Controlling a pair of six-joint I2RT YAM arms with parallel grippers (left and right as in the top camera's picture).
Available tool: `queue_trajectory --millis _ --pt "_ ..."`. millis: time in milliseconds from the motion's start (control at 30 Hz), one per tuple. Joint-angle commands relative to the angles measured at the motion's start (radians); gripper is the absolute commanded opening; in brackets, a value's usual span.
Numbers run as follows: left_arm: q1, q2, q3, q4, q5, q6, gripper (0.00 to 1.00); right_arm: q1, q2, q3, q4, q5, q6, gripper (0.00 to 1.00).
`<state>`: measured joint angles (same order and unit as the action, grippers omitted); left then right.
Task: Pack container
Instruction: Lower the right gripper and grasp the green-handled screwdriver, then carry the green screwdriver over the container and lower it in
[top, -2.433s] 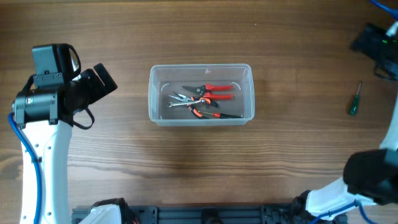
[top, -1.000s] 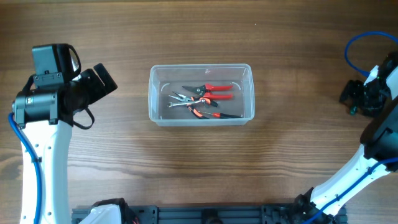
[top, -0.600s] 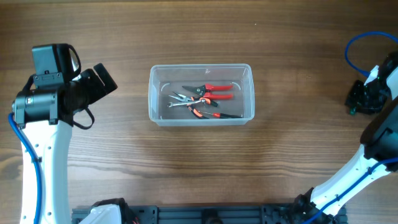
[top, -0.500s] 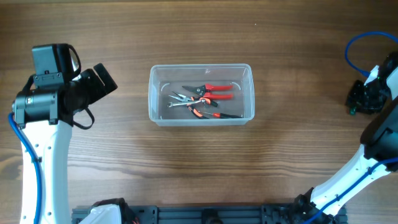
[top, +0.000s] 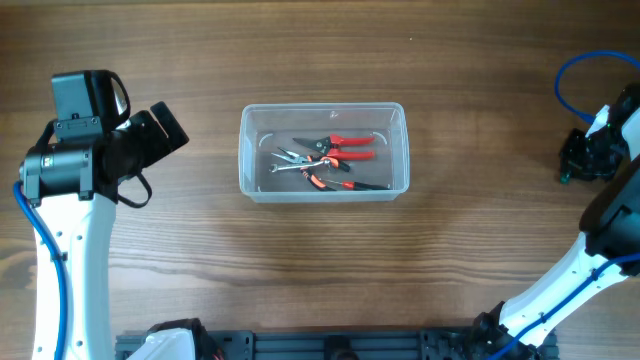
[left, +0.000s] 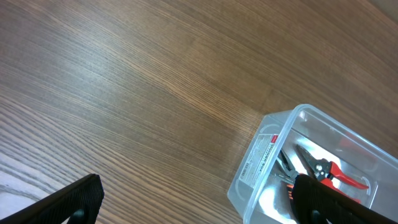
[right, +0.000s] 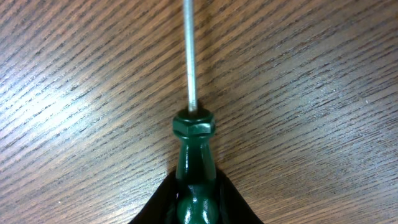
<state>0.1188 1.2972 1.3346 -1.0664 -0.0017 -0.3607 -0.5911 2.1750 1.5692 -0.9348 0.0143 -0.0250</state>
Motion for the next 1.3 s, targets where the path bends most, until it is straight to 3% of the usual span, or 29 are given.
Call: queue_trajectory --millis 0,100,367,600,900,1067,1167,1267 --pt "-0.005 0.005 0.007 0.000 0.013 0.016 1.00 0.005 0.043 -0.040 0.001 -0.061 0.001 0.11" --pt "-0.005 0.005 0.008 0.000 0.013 0.016 1.00 0.005 0.043 -0.040 0.004 -0.061 0.002 0.04" --pt "-0.005 0.005 0.007 -0.001 0.012 0.016 1.00 0.010 0.013 -0.024 -0.001 -0.130 0.001 0.04" --pt "-0.005 0.005 0.007 -0.001 0.012 0.016 1.00 0.126 -0.193 0.014 -0.012 -0.232 -0.138 0.04" --pt "-0.005 0.005 0.007 0.000 0.012 0.016 1.00 0.594 -0.537 0.018 -0.036 -0.293 -0.583 0.04" --pt "-0.005 0.005 0.008 -0.001 0.012 0.016 1.00 0.879 -0.541 0.007 -0.053 -0.268 -0.800 0.04" --pt "-0.005 0.005 0.007 -0.005 0.012 0.016 1.00 0.978 -0.509 -0.015 -0.054 -0.262 -0.908 0.04" --pt "-0.005 0.005 0.008 -0.017 0.012 0.016 1.00 1.021 -0.457 -0.023 -0.055 -0.267 -0.925 0.04"
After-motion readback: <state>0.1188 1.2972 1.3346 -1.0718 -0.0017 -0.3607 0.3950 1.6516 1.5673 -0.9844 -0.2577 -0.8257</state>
